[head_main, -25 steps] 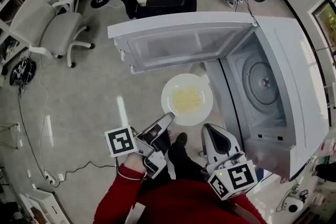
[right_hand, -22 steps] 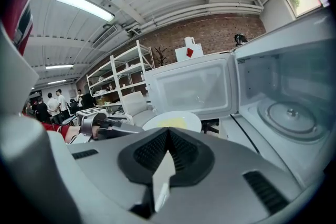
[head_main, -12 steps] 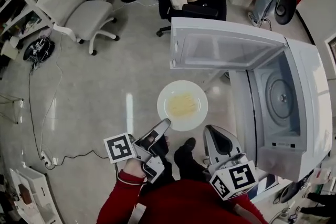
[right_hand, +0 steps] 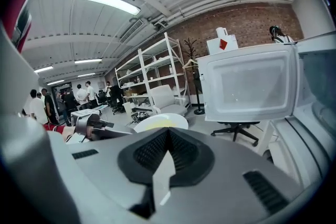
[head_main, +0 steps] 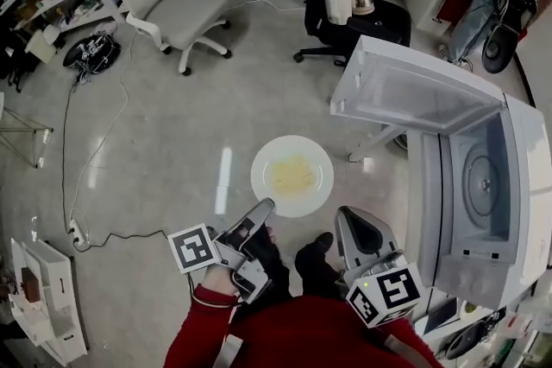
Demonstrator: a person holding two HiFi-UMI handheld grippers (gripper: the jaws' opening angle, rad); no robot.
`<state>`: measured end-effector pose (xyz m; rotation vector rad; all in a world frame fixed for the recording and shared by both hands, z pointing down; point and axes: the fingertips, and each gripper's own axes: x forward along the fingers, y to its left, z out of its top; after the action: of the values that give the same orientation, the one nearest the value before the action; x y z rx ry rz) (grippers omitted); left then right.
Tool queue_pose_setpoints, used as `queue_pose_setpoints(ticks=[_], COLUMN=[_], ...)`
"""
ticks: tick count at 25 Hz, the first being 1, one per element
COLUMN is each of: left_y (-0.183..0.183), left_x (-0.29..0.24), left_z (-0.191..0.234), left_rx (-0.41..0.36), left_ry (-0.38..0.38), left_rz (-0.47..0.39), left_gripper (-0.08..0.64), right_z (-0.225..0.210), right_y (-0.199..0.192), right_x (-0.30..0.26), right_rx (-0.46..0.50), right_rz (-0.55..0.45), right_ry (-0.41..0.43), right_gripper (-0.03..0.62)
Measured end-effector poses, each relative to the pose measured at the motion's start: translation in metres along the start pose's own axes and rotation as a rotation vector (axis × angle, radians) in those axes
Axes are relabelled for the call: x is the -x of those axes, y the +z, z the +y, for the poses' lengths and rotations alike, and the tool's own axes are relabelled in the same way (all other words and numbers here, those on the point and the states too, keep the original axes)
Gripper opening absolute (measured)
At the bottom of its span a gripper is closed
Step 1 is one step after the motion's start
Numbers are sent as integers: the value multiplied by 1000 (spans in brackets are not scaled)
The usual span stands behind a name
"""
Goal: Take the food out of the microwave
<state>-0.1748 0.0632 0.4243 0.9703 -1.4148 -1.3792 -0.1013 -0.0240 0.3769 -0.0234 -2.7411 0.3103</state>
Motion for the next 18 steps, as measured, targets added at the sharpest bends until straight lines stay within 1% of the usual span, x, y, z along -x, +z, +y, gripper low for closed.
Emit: queue_pose_setpoints(ticks=[9, 18], left_y=[39, 60], left_x=[53, 91], left_z=[1, 5], left_rx=[1, 8], left_ry=[-2, -6], left_rz=[-147, -254], left_gripper=[17, 17], right_z=[42, 74], right_y=[4, 0], right_x=[-28, -46], right_rx=[48, 78], right_rz=[22, 47], right_ry=[103, 190], right_gripper=[11, 11])
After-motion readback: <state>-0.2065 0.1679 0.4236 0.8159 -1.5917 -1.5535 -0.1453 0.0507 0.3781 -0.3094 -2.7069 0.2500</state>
